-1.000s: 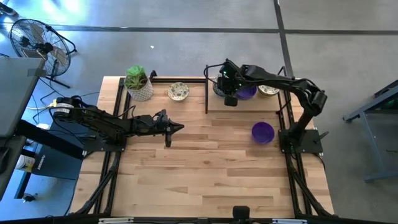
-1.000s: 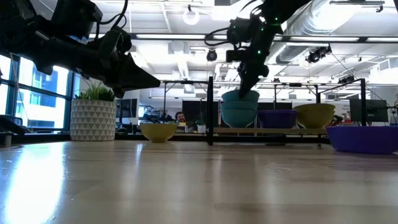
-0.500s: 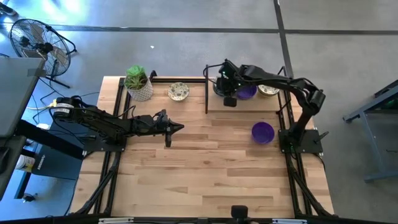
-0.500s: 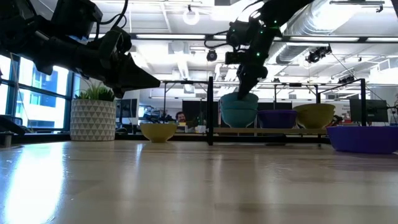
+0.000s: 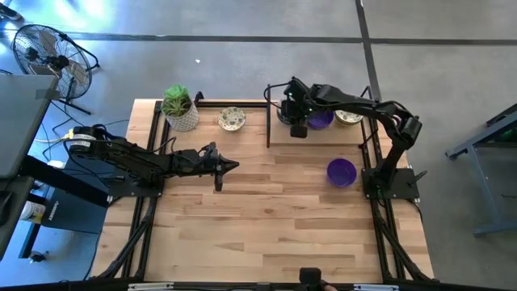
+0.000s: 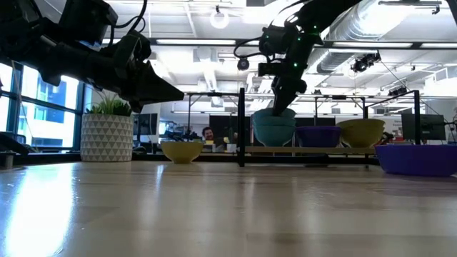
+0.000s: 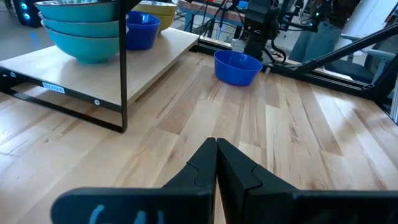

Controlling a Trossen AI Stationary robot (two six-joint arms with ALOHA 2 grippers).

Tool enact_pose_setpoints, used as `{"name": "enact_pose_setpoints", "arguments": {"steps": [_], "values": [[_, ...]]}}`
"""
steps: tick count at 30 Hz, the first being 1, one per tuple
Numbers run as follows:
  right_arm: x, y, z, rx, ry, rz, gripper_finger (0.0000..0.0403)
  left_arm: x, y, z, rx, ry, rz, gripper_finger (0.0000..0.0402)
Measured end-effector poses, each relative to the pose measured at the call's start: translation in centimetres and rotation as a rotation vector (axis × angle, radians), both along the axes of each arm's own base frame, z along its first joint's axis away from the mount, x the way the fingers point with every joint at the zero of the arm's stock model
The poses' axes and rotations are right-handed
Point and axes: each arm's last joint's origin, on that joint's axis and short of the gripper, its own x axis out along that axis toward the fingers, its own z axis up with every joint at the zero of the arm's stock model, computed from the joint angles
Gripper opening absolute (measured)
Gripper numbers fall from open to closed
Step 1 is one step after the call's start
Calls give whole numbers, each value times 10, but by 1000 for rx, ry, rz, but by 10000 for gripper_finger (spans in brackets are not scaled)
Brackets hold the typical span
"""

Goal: Pick & Place Mini bowls
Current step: Stack the light blue bowl on top of the light blue bowls on the shelf

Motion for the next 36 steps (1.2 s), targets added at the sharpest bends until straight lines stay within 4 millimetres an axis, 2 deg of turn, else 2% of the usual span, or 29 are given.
{"name": "enact_pose_setpoints", "arguments": {"steps": [10,21,25,32,34,36], "values": [[-4,3,9,20,-36,-5,132,0,0,0,0,5,0,5],[-15,11,30,11,-86,-34,167,0,0,0,0,4,0,5],[-17,9,24,73,-62,-46,136,0,0,0,0,4,0,5],[-15,9,24,128,-103,-15,17,0,0,0,0,4,-1,5],[-15,9,23,126,-102,-13,7,0,0,0,0,4,-1,5],[-14,8,23,123,-104,-16,15,0,0,0,0,4,0,5]]}}
